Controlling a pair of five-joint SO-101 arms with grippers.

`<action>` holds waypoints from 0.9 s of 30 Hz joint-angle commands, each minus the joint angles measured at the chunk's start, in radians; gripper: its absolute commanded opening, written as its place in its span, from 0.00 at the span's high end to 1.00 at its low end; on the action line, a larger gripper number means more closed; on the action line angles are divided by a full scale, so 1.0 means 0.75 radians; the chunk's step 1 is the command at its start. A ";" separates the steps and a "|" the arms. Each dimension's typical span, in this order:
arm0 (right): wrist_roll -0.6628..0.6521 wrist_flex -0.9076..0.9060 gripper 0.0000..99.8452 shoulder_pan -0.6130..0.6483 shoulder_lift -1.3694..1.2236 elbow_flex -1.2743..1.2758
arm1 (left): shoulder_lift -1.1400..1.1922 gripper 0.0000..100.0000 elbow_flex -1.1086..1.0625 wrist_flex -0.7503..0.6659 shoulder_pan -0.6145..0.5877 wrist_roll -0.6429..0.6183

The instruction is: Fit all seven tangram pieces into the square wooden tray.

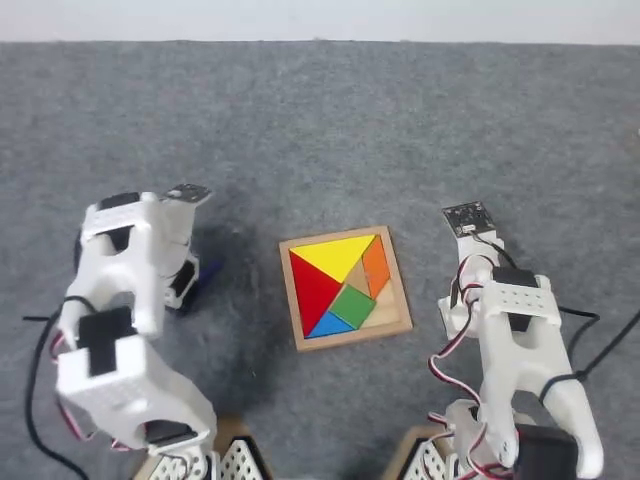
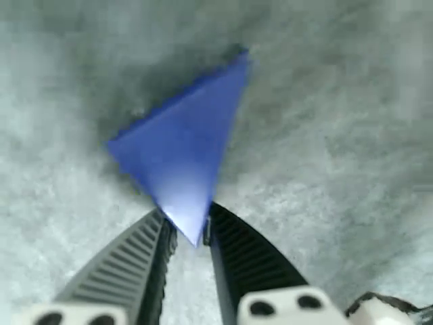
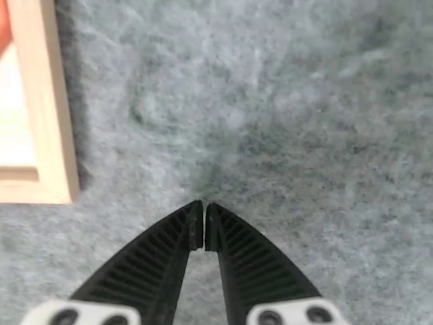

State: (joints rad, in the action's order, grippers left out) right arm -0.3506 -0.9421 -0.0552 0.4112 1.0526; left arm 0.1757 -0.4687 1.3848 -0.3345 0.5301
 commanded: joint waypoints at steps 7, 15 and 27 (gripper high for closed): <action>-0.014 0.021 0.97 -0.011 0.013 -0.004 | -0.264 0.96 0.073 0.025 0.198 -0.102; -0.014 0.024 0.97 -0.003 0.007 -0.004 | -0.272 0.96 0.173 -0.059 0.200 -0.162; -0.014 0.024 0.97 -0.003 0.007 -0.004 | -0.268 0.80 0.189 -0.170 0.186 -0.059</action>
State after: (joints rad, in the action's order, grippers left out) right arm -0.3506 -0.9421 -0.0552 0.4112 1.0526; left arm 0.0192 -0.3767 1.3203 -0.1933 0.4764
